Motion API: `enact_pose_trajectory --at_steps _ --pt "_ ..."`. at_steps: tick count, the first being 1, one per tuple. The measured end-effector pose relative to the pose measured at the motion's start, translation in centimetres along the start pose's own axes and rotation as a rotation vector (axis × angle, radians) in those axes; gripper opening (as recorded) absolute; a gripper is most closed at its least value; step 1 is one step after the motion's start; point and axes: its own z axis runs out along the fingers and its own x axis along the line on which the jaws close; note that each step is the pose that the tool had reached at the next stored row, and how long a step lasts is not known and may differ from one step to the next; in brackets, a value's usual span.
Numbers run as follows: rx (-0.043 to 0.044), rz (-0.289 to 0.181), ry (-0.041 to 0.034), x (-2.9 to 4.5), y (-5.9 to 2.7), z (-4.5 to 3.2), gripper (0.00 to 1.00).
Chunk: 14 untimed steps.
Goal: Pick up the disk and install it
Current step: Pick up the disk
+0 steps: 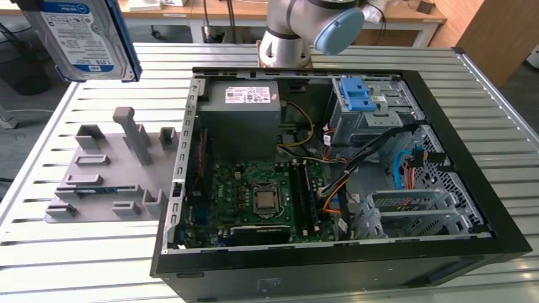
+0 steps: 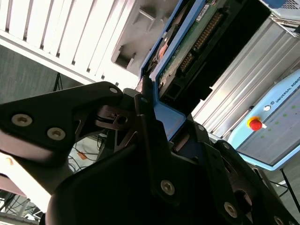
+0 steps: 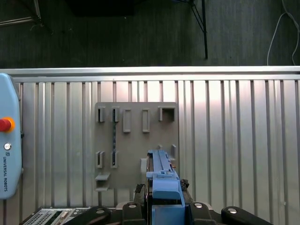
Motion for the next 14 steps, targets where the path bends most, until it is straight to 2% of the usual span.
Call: enact_pose_trajectory --at_steps 14 --pt "-0.0124 0.0 0.0003 -0.11 -3.68 -0.09 0.36"
